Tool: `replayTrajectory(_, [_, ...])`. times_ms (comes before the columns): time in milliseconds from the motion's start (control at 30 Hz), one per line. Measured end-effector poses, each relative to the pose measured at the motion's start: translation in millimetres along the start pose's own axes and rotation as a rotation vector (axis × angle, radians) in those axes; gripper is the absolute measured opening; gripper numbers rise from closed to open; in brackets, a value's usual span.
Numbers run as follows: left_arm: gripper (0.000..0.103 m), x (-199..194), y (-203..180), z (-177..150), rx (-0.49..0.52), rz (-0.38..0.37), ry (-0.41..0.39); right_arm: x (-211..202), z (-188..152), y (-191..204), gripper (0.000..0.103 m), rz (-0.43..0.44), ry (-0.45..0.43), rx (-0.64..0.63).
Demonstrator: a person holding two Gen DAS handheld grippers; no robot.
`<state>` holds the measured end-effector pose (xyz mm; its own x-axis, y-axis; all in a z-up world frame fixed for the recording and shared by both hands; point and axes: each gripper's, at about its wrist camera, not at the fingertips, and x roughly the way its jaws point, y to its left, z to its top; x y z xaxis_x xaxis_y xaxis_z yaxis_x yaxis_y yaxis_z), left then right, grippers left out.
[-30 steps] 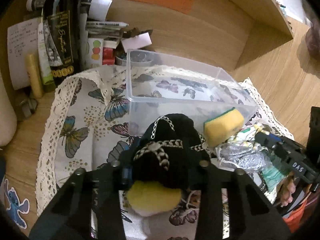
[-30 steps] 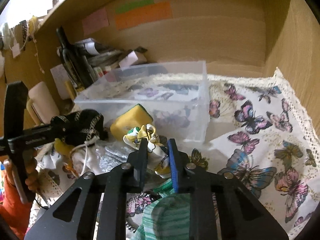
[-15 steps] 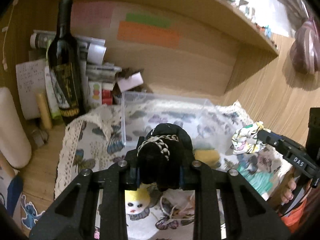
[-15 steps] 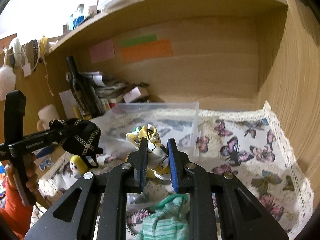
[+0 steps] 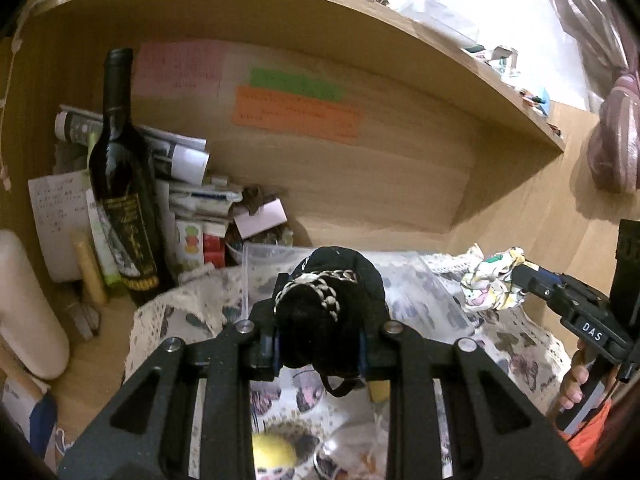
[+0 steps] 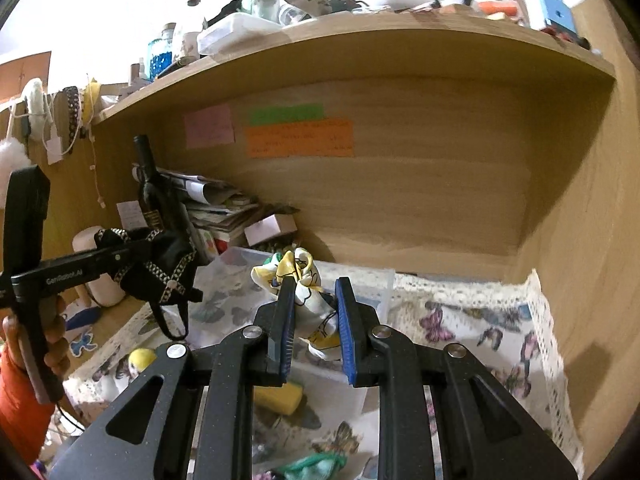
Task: Organize soft objects
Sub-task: 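Drop the beanie into the clear box with the left tool while the right tool drops the bundle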
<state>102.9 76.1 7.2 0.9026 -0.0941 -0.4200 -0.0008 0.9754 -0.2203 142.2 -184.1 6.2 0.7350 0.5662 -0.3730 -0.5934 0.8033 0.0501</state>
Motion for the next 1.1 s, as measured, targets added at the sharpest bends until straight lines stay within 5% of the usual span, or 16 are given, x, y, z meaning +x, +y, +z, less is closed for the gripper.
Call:
replayTrajectory(233, [0.027,36,-1,11,0.031,0.053,0.024,38,9,-2,0.019,-0.007,0.073,-0.064])
replayTrajectory(700, [0.033,113,-5,-16,0.054,0.046,0.251,110,-12,-22,0.022,0.033,0.301,-0.050])
replayTrajectory(800, [0.047,111,-8,-19,0.054,0.054,0.249,115,-13,-22,0.033,0.029,0.320,-0.057])
replayTrajectory(867, [0.055,106,-10,-19,0.060,0.058,0.229,112,-13,-20,0.051,0.003,0.305,-0.067])
replayTrajectory(1100, [0.084,72,-19,-15,0.103,0.083,0.134,83,-3,-16,0.076,-0.046,0.203,-0.101])
